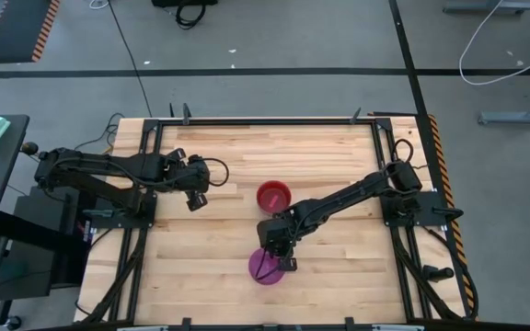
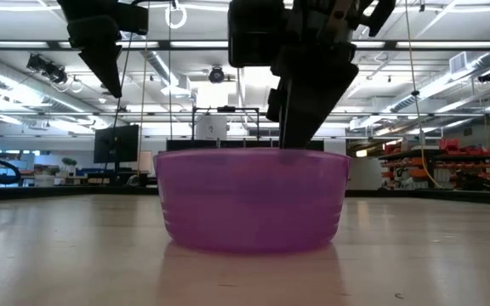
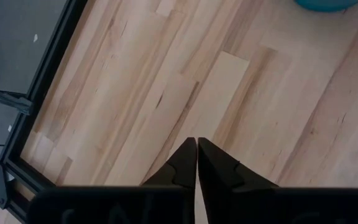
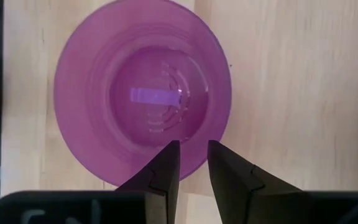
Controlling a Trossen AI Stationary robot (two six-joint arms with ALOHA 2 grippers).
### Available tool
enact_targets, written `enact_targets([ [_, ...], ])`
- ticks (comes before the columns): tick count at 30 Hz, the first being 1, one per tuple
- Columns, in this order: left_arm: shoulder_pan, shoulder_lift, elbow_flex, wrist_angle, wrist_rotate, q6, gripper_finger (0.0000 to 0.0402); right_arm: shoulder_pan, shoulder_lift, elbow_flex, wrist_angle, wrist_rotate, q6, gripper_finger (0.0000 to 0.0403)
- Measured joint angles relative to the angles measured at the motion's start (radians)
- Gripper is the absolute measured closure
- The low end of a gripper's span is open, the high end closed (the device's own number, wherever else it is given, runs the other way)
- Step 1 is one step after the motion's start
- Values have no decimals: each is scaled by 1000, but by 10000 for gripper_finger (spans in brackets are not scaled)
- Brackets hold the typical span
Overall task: Nest bowls inside each other
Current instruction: Stack the purple bowl on top of the pink bowl
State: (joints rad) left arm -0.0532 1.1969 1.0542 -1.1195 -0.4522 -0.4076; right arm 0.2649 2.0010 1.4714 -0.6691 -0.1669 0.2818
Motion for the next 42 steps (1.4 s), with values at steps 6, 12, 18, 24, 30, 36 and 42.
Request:
enact_targets([
  [6,0,0,0,0,0,0,375,-2,0,-1,7,1,3,311],
  [12,0,0,0,0,0,0,385,-1,0,-1,7,1,3,311],
  [18,0,0,0,0,0,-1,385,2,0,-9,19,1,5,311],
  [24,0,0,0,0,0,-1,377,2,0,-84,72,1,30,311],
  [30,0,0,0,0,0,-2,383,2,0,-91,73,1,38,311],
  [36,0,0,0,0,0,-8,387,2,0,-70,50,1,38,311],
  [42,0,0,0,0,0,-8,379,2,0,-41,5,1,32,311],
])
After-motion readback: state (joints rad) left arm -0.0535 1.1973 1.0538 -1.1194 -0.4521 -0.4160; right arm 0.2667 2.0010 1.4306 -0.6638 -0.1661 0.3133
